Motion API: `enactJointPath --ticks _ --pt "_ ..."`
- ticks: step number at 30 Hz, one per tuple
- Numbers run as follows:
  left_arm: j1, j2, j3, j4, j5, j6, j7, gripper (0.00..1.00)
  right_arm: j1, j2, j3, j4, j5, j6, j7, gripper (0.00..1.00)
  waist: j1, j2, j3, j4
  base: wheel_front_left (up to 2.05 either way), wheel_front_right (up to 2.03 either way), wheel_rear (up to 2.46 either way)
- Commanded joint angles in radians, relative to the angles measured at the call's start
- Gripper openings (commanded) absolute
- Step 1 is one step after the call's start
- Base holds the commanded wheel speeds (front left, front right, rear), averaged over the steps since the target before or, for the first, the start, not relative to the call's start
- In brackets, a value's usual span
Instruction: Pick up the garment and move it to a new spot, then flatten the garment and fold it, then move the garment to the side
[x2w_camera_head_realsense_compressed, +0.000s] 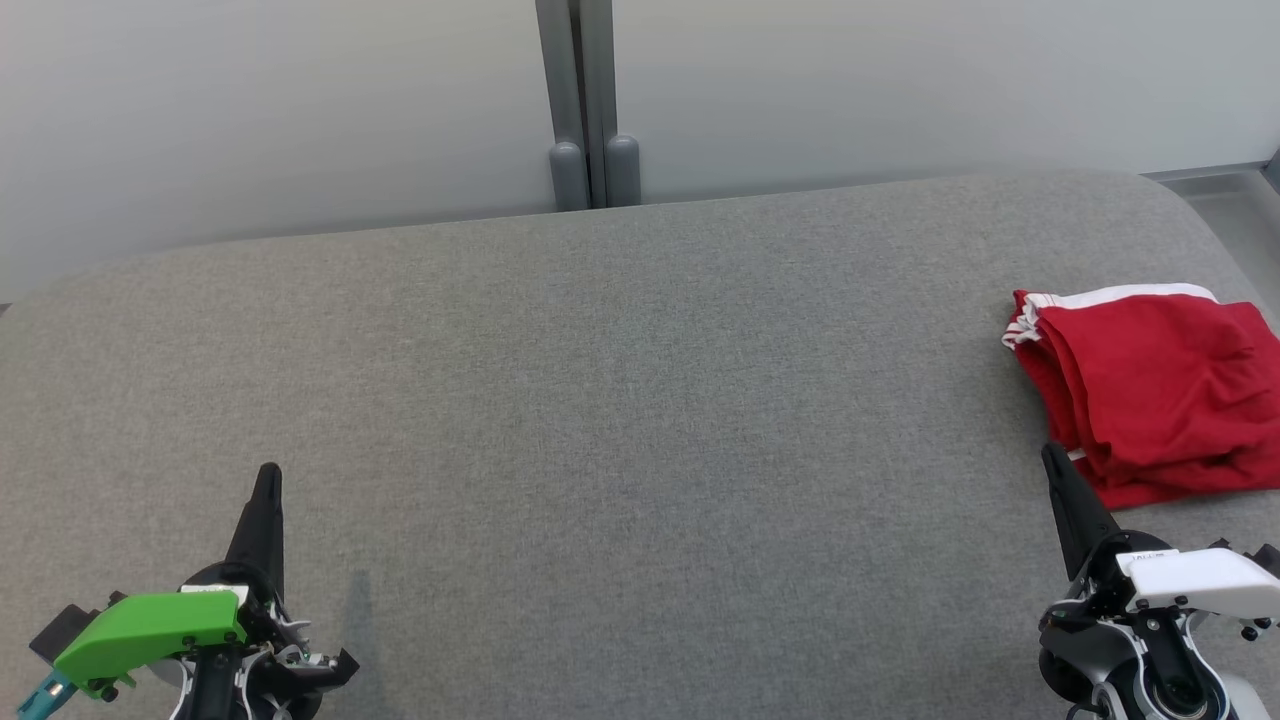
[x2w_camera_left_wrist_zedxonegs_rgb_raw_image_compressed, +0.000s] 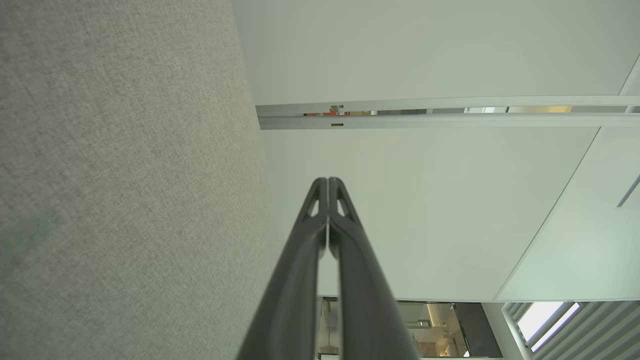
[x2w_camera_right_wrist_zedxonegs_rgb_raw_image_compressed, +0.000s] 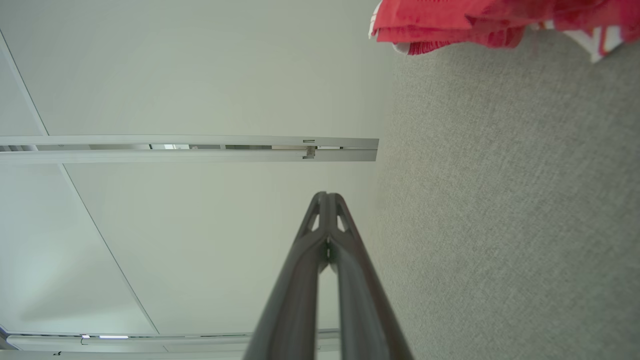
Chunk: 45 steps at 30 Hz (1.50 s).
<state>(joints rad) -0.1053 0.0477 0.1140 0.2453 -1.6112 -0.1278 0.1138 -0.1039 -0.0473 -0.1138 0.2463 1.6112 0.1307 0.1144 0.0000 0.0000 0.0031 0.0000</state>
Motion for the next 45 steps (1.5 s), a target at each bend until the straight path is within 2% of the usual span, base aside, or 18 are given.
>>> enactJointPath --ticks 1,45 --pt "-0.008 0.006 0.003 -0.001 -0.003 -0.006 0.004 0.00 -0.008 -0.006 -0.002 -0.005 0.003 0.000 0.003 0.00 0.0000 0.0000 0.000 0.000 0.00 0.00 0.00" --pt "-0.008 0.005 0.003 -0.001 -0.002 -0.006 0.004 0.00 -0.008 -0.006 -0.002 -0.004 0.004 0.000 0.003 0.00 0.0000 0.0000 0.000 0.000 0.00 0.00 0.00"
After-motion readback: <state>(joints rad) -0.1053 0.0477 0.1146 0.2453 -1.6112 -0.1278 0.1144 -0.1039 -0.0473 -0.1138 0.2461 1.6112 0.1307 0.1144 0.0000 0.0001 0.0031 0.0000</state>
